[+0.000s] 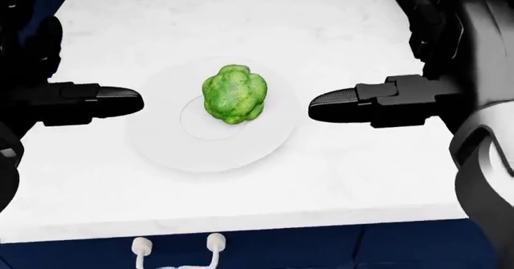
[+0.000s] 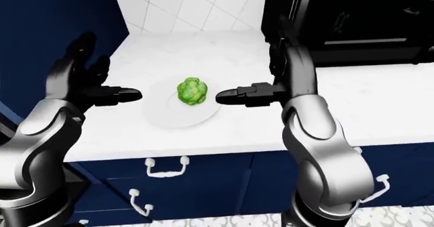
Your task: Place the broccoli on the top rack of the oven.
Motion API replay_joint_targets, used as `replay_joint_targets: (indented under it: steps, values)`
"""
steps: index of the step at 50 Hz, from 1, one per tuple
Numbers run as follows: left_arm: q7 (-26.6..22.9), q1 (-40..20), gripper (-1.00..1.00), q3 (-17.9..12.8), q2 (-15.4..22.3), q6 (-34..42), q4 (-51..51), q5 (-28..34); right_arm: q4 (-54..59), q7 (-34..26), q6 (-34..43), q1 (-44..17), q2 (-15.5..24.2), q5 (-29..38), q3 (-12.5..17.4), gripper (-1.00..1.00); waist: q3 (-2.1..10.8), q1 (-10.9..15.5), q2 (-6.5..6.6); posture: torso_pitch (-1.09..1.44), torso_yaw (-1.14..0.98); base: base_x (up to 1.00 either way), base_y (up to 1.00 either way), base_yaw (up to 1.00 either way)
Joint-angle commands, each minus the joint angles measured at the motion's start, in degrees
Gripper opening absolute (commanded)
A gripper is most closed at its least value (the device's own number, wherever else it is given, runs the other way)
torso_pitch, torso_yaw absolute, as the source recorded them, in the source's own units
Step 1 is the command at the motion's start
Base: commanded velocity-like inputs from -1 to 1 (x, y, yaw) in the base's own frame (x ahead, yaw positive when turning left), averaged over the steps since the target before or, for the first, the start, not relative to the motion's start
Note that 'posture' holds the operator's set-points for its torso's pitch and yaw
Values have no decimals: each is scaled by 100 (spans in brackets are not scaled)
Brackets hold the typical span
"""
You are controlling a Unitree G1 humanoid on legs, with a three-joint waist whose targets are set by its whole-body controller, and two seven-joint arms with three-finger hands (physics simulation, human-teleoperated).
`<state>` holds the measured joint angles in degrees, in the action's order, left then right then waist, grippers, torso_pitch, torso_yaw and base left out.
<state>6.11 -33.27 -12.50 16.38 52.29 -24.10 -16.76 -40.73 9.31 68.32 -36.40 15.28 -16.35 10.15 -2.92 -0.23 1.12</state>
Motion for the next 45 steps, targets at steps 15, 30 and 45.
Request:
replay_joint_targets:
  steps: [15,30,45]
  values:
    - [-30,-179,100,-107,49,-134,-251,14,781,-883,-544,-763,-342,1206,-678,100,192,-36,-1,0,0,0,0,0]
    - [93,-255,100,-187,144,-12,-356,-177,2784,-1706,-1770,-1689,-950,2269,-1048,100,222,-9,18,0,0,0,0,0]
    - [93,-226,100,-141,148,-117,-271,-153,3981,-1934,-2844,-1827,-1365,2916,-1217,100,243,-2,46,0,0,0,0,0]
